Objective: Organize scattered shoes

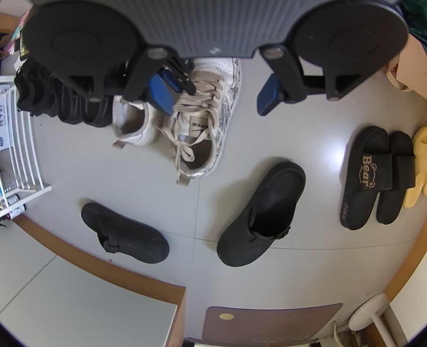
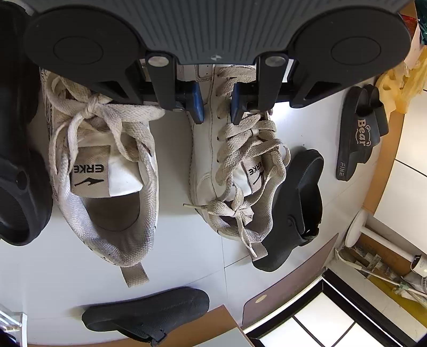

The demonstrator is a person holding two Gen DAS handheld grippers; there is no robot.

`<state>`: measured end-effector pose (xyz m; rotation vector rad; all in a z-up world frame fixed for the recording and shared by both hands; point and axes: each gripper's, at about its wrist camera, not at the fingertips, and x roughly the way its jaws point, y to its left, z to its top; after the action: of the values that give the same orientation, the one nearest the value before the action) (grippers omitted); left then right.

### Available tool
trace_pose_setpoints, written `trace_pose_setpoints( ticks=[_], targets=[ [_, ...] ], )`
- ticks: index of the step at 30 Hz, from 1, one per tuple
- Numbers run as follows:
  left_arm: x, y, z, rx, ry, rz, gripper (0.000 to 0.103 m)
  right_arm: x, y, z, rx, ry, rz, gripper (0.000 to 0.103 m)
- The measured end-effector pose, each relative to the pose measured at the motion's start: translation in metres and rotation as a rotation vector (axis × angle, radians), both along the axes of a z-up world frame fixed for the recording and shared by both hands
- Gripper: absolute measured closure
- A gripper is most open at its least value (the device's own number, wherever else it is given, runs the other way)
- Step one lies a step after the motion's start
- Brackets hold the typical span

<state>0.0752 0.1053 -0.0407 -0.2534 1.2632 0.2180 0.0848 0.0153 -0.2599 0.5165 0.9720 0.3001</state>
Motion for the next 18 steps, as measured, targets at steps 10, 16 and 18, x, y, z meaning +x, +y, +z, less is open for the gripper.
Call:
trace_pose_setpoints(
  ticks=[10, 16, 18],
  targets=[
    [-0.001, 0.002, 0.000, 0.007, -0.002, 0.007, 0.031, -0.006, 0.019, 0.004, -0.013, -0.042, 0.030, 0.035],
    [-0.003, 0.011, 0.000, 0.008, 0.001, 0.028, 0.031, -0.004, 0.042, -0.003, -0.124, -0.057, 0.082, 0.032],
    [-0.003, 0.011, 0.000, 0.008, 0.001, 0.023, 0.031, -0.003, 0.045, -0.006, -0.128, -0.056, 0.083, 0.032]
  ],
)
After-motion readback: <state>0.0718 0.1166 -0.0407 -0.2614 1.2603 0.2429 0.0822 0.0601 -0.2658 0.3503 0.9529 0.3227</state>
